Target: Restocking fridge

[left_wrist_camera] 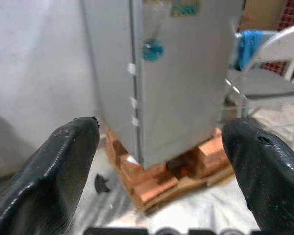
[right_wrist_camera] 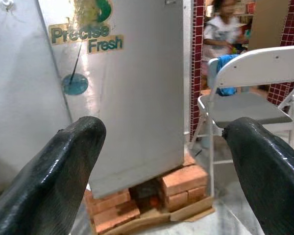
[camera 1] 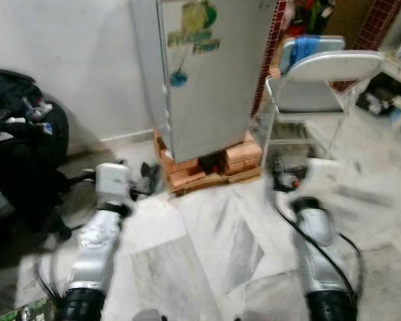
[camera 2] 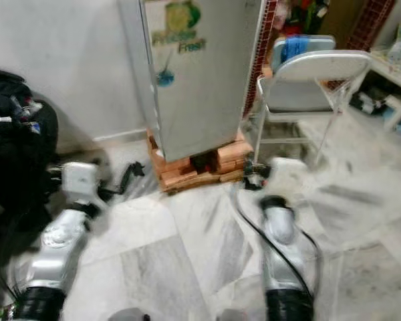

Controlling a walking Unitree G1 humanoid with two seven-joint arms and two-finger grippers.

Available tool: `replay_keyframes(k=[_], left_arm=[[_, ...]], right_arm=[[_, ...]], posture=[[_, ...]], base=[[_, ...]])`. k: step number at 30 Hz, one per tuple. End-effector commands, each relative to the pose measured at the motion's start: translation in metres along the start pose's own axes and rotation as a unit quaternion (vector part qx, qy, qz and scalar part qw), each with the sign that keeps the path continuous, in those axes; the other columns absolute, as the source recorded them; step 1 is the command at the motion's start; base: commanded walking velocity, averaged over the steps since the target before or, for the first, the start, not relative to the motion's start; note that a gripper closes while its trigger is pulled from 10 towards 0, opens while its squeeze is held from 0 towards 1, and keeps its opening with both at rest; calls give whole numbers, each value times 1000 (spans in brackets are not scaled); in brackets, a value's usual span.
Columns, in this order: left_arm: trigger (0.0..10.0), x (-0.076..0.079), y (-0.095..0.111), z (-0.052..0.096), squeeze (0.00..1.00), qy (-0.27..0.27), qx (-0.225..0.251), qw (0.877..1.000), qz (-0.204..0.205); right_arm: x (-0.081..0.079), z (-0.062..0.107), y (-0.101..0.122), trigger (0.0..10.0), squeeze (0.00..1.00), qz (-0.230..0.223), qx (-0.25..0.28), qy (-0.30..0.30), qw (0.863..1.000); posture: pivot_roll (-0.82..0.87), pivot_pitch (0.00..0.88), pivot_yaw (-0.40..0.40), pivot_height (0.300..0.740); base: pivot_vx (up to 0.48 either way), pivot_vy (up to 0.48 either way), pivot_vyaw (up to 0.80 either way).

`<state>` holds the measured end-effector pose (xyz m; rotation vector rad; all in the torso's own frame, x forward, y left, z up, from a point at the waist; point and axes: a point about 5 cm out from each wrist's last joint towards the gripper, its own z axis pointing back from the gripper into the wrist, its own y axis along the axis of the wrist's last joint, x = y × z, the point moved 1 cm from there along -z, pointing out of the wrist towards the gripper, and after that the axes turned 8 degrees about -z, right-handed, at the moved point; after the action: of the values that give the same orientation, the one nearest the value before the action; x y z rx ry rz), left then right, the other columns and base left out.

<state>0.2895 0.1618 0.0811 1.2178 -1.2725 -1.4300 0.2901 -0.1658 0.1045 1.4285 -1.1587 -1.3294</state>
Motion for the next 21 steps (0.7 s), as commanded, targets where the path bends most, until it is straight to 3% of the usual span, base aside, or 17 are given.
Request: replay_keyframes(k=[1, 8, 21], left_arm=[[10000, 8, 4, -3, 0, -15, 9, 1000, 8], [10000, 8, 4, -3, 0, -16, 7, 1000, 11], [10000, 7, 4, -2, 0, -14, 11, 1000, -4]], right_arm=[[8, 0, 4, 10000, 0, 9, 7, -8, 1000], [9, -2, 5, 10000, 0, 13, 7, -8, 1000], [8, -2, 5, 10000, 0, 12, 7, -6, 1000]], posture=[[-69, 0, 18, 740], [-70, 0, 16, 740], [-69, 3, 20, 740]], base=[[412, 244, 0], [402, 261, 0], [385, 286, -744]])
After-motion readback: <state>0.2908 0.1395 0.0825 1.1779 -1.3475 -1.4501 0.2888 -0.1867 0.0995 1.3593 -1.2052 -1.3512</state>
